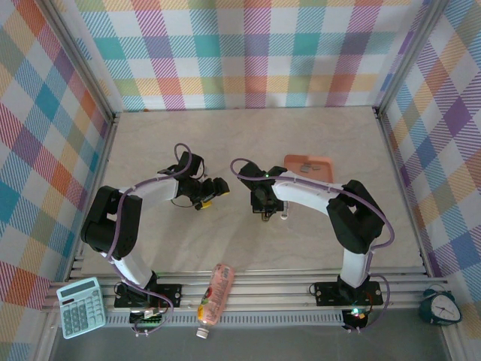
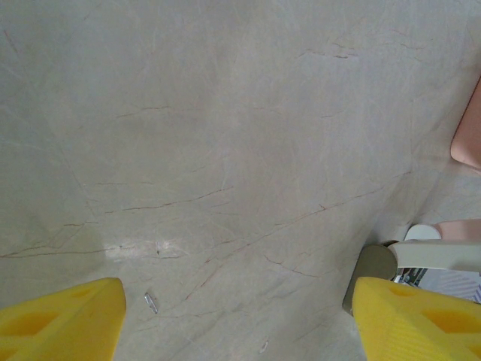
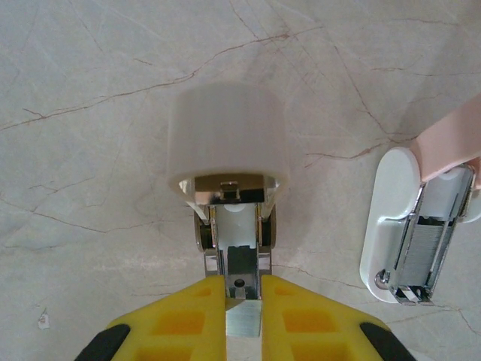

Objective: Load the staples into the stapler

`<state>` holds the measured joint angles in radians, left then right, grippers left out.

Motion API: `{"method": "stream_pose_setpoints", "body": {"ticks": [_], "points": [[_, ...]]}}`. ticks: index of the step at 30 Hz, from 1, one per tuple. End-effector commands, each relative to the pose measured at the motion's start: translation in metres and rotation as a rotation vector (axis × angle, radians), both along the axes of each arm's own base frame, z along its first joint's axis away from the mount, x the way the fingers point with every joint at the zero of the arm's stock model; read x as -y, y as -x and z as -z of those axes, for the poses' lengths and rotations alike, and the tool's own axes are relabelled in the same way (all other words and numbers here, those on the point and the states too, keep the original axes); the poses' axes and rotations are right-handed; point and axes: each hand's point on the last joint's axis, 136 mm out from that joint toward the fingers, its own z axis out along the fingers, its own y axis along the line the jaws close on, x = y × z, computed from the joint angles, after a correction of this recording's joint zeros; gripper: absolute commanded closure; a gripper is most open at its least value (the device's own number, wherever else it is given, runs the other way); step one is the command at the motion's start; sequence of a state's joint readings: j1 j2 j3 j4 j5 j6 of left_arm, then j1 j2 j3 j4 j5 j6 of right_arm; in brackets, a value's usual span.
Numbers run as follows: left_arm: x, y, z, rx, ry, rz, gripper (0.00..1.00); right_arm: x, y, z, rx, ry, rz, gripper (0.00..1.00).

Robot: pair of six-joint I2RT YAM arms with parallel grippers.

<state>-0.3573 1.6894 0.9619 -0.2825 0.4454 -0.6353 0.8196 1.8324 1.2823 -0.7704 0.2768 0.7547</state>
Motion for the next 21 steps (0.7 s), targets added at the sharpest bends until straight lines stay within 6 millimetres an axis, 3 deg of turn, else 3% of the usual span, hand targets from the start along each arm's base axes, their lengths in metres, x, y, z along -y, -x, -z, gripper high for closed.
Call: {"method": "stream_pose_setpoints", "body": {"ticks": [1, 21], "points": [[-0.0013, -0.0011, 0.0009, -0.008, 0.001, 0.009, 0.21, -0.0056, -0.0003, 0.0016, -0.004, -0.001, -0.015, 0.85], [-0.001, -0.0015, 0.0024, -0.012, 0.0, 0.011, 0.21, -0.0015, 0.0034, 0.0108, -0.03, 0.026, -0.012, 0.85]]}}
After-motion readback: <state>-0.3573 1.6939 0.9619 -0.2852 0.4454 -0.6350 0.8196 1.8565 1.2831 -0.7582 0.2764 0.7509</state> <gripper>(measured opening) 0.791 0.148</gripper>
